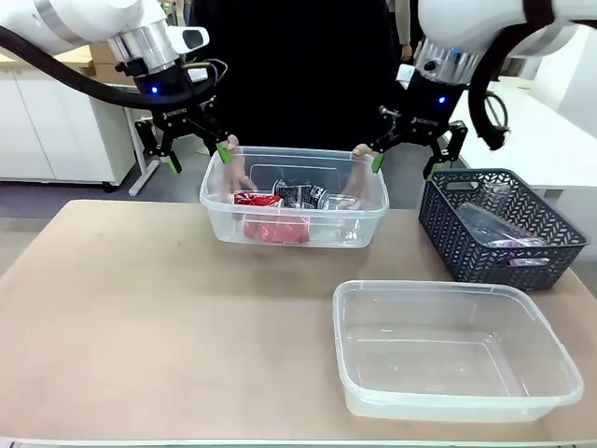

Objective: Sort the waste into each basket.
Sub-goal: Release the Organizing box you were holding, then pick up the Organizing box on the right side of the table and lift it.

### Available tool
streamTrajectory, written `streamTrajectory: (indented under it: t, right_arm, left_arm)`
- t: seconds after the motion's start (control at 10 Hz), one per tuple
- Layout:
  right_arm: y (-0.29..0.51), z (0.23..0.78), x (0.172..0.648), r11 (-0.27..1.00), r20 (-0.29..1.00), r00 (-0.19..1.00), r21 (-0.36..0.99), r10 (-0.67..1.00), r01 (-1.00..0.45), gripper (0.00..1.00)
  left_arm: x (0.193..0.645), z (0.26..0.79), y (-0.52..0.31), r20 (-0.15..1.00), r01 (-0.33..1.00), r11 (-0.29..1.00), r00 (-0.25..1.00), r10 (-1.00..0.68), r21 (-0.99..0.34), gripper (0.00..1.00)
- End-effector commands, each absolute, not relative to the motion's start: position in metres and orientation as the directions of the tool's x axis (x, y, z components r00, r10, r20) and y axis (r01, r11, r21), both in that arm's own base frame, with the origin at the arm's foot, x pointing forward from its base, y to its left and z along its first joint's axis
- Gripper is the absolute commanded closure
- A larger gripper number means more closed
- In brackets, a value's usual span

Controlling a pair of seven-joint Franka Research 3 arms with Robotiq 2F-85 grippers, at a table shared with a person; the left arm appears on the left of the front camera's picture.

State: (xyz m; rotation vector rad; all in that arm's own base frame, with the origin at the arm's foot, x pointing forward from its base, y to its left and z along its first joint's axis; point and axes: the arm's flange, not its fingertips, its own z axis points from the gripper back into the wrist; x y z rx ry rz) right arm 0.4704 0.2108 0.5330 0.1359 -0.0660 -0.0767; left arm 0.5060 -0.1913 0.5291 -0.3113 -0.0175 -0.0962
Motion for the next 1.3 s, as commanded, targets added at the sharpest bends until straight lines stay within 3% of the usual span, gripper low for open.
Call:
streamTrajectory:
  t: [0.0, 0.6, 0.8, 0.9, 1.0, 1.2]
  right_arm:
    - [0.208, 0.542, 0.468, 0.986, 0.081, 0.993, 0.146, -0.09, 0.077, 0.0]
    - [0.21, 0.54, 0.468, 0.987, 0.074, 0.994, 0.142, -0.082, 0.071, 0.0]
    - [0.17, 0.603, 0.362, 0.982, 0.147, 0.989, 0.181, 0.022, -0.049, 0.0]
    - [0.144, 0.616, 0.312, 0.985, 0.16, 0.987, 0.171, 0.011, -0.039, 0.0]
    - [0.116, 0.619, 0.269, 0.99, 0.161, 0.987, 0.138, -0.018, -0.005, 0.0]
    - [0.074, 0.603, 0.241, 1.0, 0.106, 0.994, 0.007, -0.008, 0.008, 0.0]
  left_arm:
    - [0.509, 0.534, -0.193, 0.032, 0.099, 0.951, 0.995, -0.093, -0.294, 0.0]
    - [0.508, 0.532, -0.192, 0.036, 0.101, 0.947, 0.995, -0.094, -0.304, 0.0]
    - [0.442, 0.57, -0.191, 0.056, 0.174, 0.945, 0.985, -0.165, -0.275, 0.0]
    - [0.399, 0.571, -0.191, 0.052, 0.202, 0.937, 0.979, -0.195, -0.286, 0.0]
    - [0.364, 0.562, -0.2, 0.033, 0.137, 0.961, 0.991, -0.133, -0.238, 0.0]
    - [0.344, 0.535, -0.239, 0.005, 0.21, 0.938, 0.976, -0.217, -0.274, 0.0]
